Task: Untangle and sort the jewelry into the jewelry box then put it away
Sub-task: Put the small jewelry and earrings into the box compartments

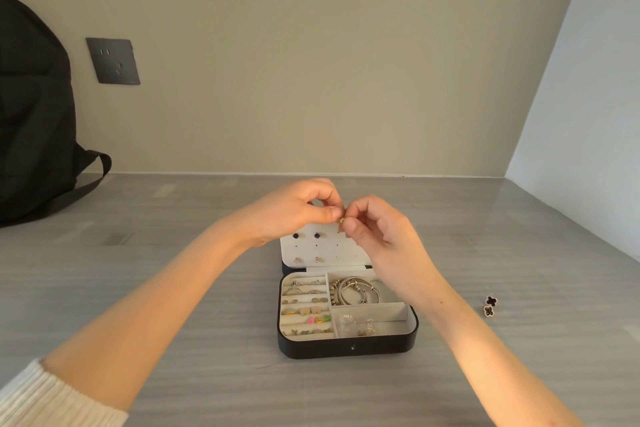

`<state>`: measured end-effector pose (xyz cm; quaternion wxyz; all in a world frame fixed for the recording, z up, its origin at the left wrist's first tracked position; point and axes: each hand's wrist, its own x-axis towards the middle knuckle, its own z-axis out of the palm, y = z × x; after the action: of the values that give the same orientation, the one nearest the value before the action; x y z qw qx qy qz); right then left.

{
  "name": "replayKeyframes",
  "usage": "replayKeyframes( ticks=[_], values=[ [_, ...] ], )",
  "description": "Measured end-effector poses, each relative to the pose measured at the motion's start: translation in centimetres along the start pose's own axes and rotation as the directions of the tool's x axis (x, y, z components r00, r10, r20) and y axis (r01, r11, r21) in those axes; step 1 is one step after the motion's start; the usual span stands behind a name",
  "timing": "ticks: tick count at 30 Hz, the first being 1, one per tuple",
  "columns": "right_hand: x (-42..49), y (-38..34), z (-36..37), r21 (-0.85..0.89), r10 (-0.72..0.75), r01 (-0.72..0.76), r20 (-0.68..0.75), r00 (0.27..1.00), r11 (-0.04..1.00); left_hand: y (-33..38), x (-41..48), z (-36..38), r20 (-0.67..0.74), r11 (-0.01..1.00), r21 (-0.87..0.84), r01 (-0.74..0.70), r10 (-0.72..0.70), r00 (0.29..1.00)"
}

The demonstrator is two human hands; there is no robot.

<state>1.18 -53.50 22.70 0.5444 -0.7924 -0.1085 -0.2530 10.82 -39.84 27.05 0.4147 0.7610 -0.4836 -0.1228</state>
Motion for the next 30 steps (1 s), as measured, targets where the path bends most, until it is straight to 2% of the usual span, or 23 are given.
replayKeyframes(
  ticks=[5, 9, 11, 13, 17, 18, 19, 20, 21, 22, 23, 24, 26, 28, 30],
  values=[
    [0.0, 0.1, 0.0, 0.202, 0.093, -0.094, 0.013, 0.996, 0.975, 0.0, 0.1, 0.0, 0.002, 1.000, -0.012, -0.005, 0.005, 1.000],
    [0.0, 0.3, 0.0, 0.425, 0.190, -0.184, 0.028, 0.981, 0.886, 0.2, 0.2, 0.1, -0.006, 1.000, -0.027, -0.014, 0.014, 1.000],
    [0.1, 0.2, 0.0, 0.572, 0.244, -0.237, 0.066, 0.968, 0.785, 0.3, 0.4, 0.2, -0.013, 1.000, -0.019, -0.022, 0.022, 1.000],
    [0.2, 0.1, 0.2, 0.720, 0.315, -0.298, 0.116, 0.942, 0.627, 0.4, 0.6, 0.3, -0.018, 1.000, 0.006, -0.030, 0.031, 0.999],
    [0.0, -0.2, 0.2, 0.871, 0.421, -0.333, 0.167, 0.891, 0.360, -0.1, 0.6, 0.0, -0.095, 0.998, 0.063, -0.017, 0.023, 0.995],
    [-0.1, -0.3, 0.0, 0.881, 0.423, -0.320, 0.157, 0.893, 0.348, -0.4, 0.5, -0.2, -0.116, 0.999, 0.039, -0.004, 0.009, 0.993],
    [-0.3, -0.4, -0.3, 0.863, 0.420, -0.305, 0.122, 0.899, 0.402, -0.6, 0.5, -0.4, -0.125, 1.000, -0.002, 0.005, -0.005, 0.992],
    [-0.4, -0.3, -0.7, 0.788, 0.412, -0.290, 0.050, 0.910, 0.543, -0.7, 0.4, -0.4, -0.124, 0.999, -0.045, 0.013, -0.019, 0.992],
    [-0.6, -0.1, -1.1, 0.626, 0.381, -0.270, -0.046, 0.924, 0.732, -0.7, 0.4, -0.3, -0.121, 0.997, -0.075, 0.022, -0.031, 0.992],
    [-0.8, 0.2, -1.3, 0.390, 0.320, -0.242, -0.147, 0.936, 0.888, -0.7, 0.5, -0.2, -0.127, 0.996, -0.084, 0.032, -0.043, 0.991],
    [-1.0, 0.7, -1.4, 0.141, 0.244, -0.215, -0.234, 0.941, 0.966, -0.6, 0.7, -0.1, -0.140, 0.996, -0.082, 0.040, -0.051, 0.989],
    [-1.0, 1.3, -1.4, -0.074, 0.165, -0.194, -0.287, 0.944, 0.978, -0.6, 0.8, 0.0, -0.157, 0.996, -0.081, 0.046, -0.058, 0.986],
    [-1.0, 2.5, -1.2, -0.382, 0.033, -0.162, -0.322, 0.946, 0.910, -0.4, 0.9, 0.1, -0.180, 0.993, -0.102, 0.062, -0.080, 0.980],
    [-0.8, 3.5, -1.1, -0.534, -0.084, -0.124, -0.349, 0.933, 0.836, -0.4, 0.9, 0.2, -0.181, 0.986, -0.141, 0.087, -0.112, 0.977],
    [-0.4, 4.3, -1.1, -0.587, -0.171, -0.091, -0.375, 0.911, 0.804, -0.3, 0.8, 0.2, -0.174, 0.981, -0.160, 0.105, -0.133, 0.976]
  ],
)
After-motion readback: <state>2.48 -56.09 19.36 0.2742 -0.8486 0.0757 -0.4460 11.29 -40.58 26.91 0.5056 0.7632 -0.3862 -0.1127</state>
